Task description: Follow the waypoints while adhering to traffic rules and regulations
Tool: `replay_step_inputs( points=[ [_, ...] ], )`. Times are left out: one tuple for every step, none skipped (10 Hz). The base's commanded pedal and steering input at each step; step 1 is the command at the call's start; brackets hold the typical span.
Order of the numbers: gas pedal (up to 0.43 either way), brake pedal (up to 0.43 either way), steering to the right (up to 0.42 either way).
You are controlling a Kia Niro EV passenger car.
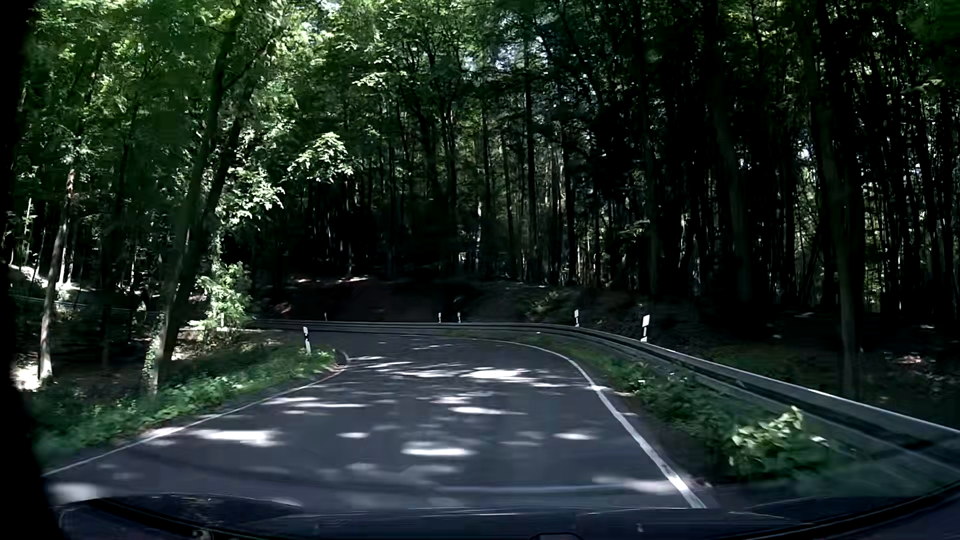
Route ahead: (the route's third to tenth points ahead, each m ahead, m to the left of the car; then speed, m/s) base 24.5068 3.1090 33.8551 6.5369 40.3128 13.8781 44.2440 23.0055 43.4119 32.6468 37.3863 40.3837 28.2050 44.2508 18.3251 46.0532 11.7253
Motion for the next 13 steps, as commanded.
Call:
replay_step_inputs(
  points=[
    [0.248,0.0,0.004],
    [0.248,0.0,0.004],
    [0.228,0.0,0.003],
    [0.197,0.0,0.003],
    [0.189,0.0,0.003],
    [0.157,0.0,0.003],
    [0.15,0.0,0.003],
    [0.13,0.0,0.001],
    [0.13,0.0,-0.007],
    [0.11,0.0,-0.024],
    [0.11,0.0,-0.041],
    [0.11,0.0,-0.055],
    [0.098,0.0,-0.069]
  ],
)
